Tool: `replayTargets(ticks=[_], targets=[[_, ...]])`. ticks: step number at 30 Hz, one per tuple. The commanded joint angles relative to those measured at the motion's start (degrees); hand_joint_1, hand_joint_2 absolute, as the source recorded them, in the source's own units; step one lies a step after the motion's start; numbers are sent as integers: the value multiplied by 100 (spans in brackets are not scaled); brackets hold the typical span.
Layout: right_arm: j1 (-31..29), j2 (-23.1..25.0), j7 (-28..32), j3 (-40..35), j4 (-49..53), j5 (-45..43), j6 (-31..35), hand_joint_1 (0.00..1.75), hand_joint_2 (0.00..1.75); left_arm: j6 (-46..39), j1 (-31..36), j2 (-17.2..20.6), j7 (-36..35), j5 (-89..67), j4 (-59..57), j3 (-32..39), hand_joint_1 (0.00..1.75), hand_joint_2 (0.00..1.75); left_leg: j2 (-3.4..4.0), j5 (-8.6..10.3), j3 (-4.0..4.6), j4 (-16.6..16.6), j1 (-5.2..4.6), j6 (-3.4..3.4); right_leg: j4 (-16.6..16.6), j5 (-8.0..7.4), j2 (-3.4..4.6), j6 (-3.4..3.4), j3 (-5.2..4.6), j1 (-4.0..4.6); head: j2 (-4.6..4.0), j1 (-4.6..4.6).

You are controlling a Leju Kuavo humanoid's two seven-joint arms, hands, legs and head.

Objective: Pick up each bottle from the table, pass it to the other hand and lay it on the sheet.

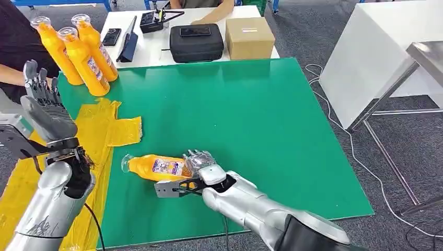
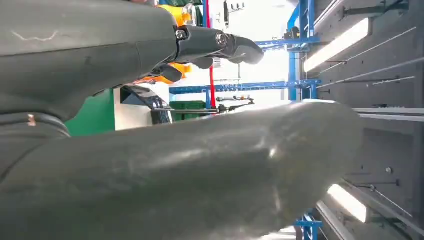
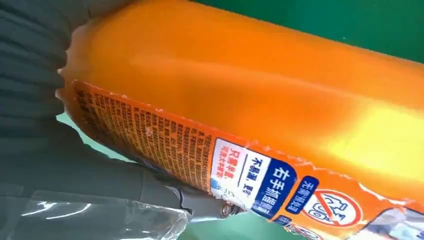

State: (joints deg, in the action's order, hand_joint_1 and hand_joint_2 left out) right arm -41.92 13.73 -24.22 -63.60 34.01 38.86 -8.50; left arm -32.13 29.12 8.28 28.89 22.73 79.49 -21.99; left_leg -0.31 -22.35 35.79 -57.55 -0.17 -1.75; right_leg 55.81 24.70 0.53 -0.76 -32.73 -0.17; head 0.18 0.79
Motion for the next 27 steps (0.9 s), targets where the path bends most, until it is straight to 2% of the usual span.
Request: replayTargets(ticks=[1, 9, 17, 21, 24, 25, 27], targets=[[156, -33, -13, -244, -776, -55, -75, 175, 175, -17, 131, -99, -2, 53, -239, -25, 0, 0, -15, 0, -29, 12, 6, 11, -17, 3, -20, -1, 36, 5, 2, 0], [162, -121, 27, -229, -759, -69, 89, 175, 175, -24, 61, -114, 37, 135, -152, 65, 0, 0, -13, 0, -50, 11, 3, 8, -15, 2, -15, 1, 38, 2, 0, 0], [158, -322, 81, -196, -297, -51, 249, 175, 175, -28, -19, -57, 50, 138, -74, 206, 0, 0, -14, 0, -53, 11, 4, 10, -15, 3, -16, 2, 61, 4, 0, 0], [223, -868, 113, 234, 598, -104, 439, 175, 175, 12, -108, 14, -6, 171, -39, 405, 0, 0, -14, 1, -47, 8, 6, 9, -15, 0, -15, 1, 56, 6, 2, 0], [377, -1432, 80, 924, 1620, -346, 736, 175, 175, 139, -176, 104, -149, 303, -28, 553, 0, 0, -29, 2, -40, 6, 4, 9, -13, 3, -29, -2, 54, 4, 0, 0], [378, -1597, 51, 1052, 1921, -387, 595, 175, 175, 159, -194, 118, -151, 306, -27, 610, 0, 0, -27, 3, -38, 5, 1, 4, -9, 2, -24, -2, 49, 1, 0, -2], [405, -1631, 24, 1182, 2047, -424, 636, 175, 175, 193, -205, 113, -224, 365, -27, 634, 0, 0, -30, 2, -29, -1, -1, 2, -3, 3, -23, -2, 42, -1, 0, 0]])
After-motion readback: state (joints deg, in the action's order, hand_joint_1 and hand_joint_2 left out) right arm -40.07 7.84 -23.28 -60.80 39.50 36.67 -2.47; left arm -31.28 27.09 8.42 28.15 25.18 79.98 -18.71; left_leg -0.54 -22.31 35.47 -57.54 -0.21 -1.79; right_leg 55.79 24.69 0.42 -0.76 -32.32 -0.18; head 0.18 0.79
